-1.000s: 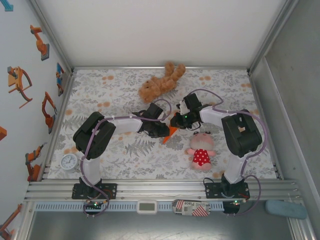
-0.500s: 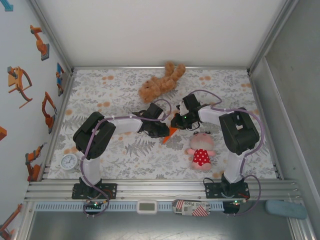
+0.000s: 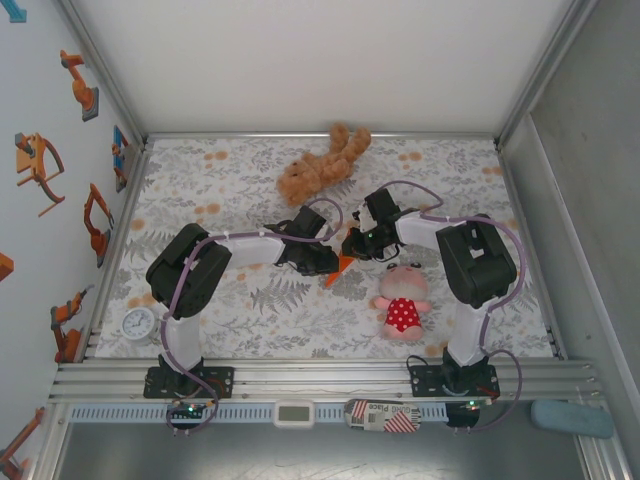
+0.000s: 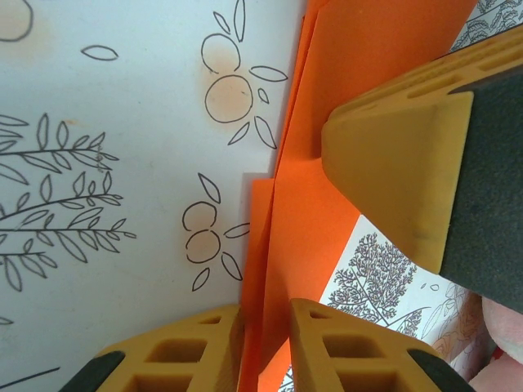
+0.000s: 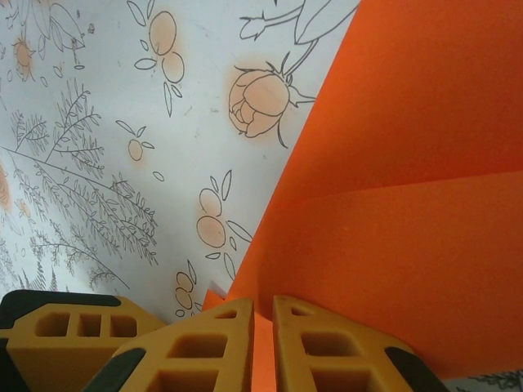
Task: Fold a paper plane with a square sheet of paper (pick it up from the middle)
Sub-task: Fold the wing for the fifth time at the center of the table.
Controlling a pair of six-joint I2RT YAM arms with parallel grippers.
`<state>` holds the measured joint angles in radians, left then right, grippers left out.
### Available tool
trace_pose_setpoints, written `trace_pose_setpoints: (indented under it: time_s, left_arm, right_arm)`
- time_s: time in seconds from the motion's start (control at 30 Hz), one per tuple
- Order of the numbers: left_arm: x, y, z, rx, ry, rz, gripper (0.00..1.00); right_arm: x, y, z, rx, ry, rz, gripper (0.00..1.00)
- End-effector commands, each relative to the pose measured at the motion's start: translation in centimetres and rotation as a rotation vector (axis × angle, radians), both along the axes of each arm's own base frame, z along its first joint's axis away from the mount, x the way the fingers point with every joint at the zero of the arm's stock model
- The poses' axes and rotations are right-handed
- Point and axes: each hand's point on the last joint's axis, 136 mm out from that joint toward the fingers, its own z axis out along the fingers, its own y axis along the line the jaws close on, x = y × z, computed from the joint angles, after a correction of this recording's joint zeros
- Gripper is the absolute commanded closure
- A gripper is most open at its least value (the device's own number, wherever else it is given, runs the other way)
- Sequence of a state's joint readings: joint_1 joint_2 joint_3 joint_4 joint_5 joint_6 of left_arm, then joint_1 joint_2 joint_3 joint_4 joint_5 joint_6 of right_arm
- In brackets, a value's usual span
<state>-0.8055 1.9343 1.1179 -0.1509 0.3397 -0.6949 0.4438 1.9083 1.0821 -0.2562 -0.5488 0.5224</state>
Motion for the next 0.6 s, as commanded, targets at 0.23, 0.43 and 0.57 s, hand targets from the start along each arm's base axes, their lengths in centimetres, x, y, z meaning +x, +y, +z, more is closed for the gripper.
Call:
trace_pose_setpoints:
  time_s: [0.23, 0.43, 0.57]
  left_arm:
    - [0.3, 0.9, 3.2, 0.047, -0.101, 0.031, 0.68]
    - [1.2, 1.7, 5.3, 0.034, -0.203, 0.059, 0.68]
    - [0.8, -0.5, 5.9, -0.069, -0.19, -0.003, 0.75]
  right_arm:
    - [-0.8, -0.9, -1.9, -0.055, 0.032, 0.016, 0.86]
    - [-0.6, -0.7, -1.7, -0.045, 0.028, 0.018, 0.88]
    - [-0.6, -0.6, -1.7, -0.043, 0.031, 0.019, 0.88]
